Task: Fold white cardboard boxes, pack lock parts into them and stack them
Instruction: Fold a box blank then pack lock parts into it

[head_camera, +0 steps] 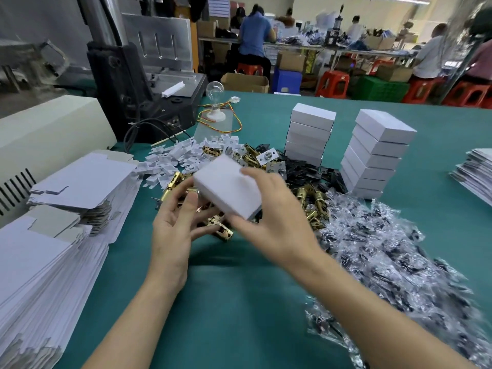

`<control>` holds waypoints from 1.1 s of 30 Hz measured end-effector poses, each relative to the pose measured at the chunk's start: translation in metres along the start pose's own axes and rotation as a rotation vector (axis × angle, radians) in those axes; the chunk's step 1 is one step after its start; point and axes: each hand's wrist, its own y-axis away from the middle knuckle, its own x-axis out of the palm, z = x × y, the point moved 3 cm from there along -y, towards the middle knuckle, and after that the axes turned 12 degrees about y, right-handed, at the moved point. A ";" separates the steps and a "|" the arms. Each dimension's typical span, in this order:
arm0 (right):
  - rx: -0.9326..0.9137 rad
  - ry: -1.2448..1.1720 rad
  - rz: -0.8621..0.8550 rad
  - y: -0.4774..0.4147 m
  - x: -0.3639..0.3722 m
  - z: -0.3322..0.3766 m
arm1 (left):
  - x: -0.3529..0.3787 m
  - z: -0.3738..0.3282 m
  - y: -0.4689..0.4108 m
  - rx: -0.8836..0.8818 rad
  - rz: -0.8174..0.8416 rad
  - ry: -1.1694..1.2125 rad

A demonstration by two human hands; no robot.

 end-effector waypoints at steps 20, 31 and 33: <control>0.394 0.046 0.282 -0.228 -0.111 -0.202 | -0.005 0.020 -0.003 -0.069 0.087 -0.163; 0.322 0.209 0.259 -0.234 -0.085 -0.221 | -0.006 0.023 -0.002 -0.130 0.164 -0.221; 0.306 0.258 0.237 -0.232 -0.082 -0.218 | -0.006 0.024 -0.002 -0.140 0.187 -0.233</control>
